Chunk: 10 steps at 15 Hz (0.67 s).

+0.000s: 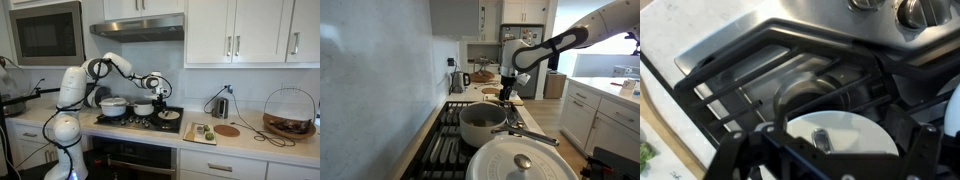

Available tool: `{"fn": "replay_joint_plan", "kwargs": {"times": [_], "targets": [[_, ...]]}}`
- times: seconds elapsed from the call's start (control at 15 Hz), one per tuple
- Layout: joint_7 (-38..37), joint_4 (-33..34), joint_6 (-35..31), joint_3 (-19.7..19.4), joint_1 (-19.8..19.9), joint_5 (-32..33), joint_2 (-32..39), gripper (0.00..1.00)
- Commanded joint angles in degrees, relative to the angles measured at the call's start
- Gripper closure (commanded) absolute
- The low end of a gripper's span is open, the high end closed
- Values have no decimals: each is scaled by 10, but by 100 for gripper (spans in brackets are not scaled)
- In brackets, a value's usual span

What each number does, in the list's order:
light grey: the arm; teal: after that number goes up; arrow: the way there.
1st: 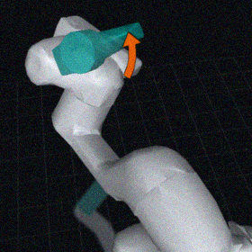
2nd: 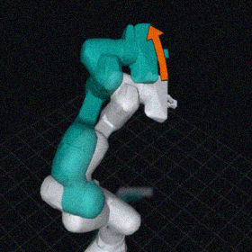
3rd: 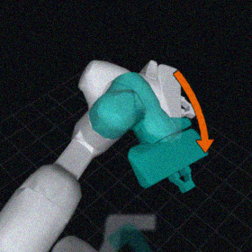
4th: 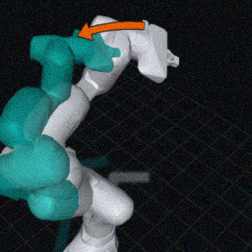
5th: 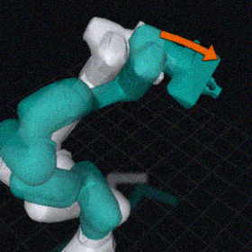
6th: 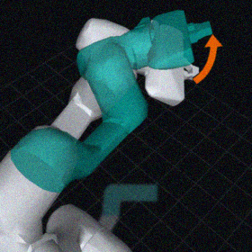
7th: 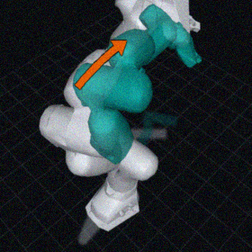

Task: Put the lid on the right white pot

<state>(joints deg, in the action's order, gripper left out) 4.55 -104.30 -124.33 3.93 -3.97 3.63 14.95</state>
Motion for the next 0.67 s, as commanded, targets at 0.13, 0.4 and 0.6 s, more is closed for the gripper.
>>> {"fn": "replay_joint_plan", "kwargs": {"times": [0.13, 0.4, 0.6], "targets": [[6, 72, -4, 2, -15, 18, 58, 0], [14, 135, 15, -1, -22, 39, 101, 0], [21, 186, 26, -3, -24, 56, 137, 0]]}}
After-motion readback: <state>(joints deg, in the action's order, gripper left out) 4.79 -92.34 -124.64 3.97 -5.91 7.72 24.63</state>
